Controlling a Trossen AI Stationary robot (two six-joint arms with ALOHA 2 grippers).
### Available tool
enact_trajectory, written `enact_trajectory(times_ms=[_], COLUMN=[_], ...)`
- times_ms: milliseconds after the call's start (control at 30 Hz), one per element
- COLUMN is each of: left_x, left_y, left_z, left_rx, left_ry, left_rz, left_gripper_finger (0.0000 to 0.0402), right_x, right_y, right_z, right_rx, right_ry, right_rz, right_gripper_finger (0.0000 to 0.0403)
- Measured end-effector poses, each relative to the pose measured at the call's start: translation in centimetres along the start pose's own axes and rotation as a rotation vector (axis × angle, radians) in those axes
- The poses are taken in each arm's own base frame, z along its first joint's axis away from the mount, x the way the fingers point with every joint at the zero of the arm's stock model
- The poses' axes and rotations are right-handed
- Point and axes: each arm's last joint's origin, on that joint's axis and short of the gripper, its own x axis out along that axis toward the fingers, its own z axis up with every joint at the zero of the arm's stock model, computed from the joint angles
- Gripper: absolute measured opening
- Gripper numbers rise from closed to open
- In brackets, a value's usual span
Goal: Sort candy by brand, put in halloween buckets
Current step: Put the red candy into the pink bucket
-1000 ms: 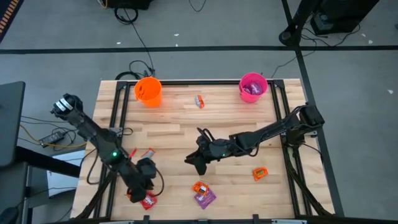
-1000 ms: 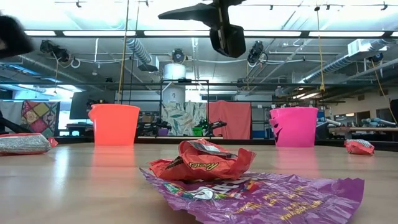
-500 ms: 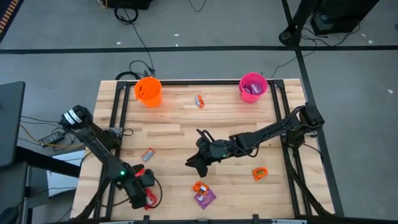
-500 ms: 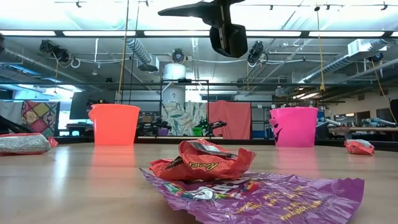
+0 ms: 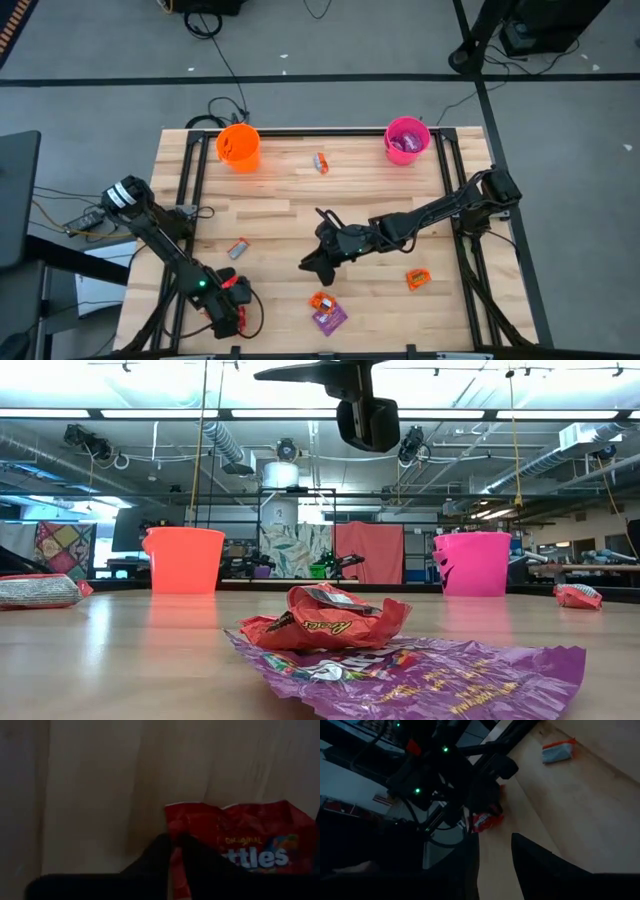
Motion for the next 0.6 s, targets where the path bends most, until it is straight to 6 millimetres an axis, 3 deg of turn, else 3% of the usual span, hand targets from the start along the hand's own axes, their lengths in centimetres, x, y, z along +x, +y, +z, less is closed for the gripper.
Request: enact_trajectory(times_ms=[133,400,600], left_x=[0.0,-0.5,-2.7], left_y=[0.1,0.7,1.7], left_z=[0.1,1.1,2.3], left_rx=[0.004,-0.046,-0.097], left_ry=[-0.015,-0.085,-0.178], left_rz=[0.009,0.038,0.052], left_gripper_finger=[0.0007,0.0003,0.0002], right_x=[0.0,0.0,0.0], right_y=[0.0,-0.2,-0.8], right_z=[0.0,0.2,0.6], right_rx=[-0.002,-0.004,-0.001], right_ry=[0.002,-0.003,0.006], right_rz=[0.001,-0.003,-0.033], right_gripper_finger=[0.0125,0.0125,0.0125])
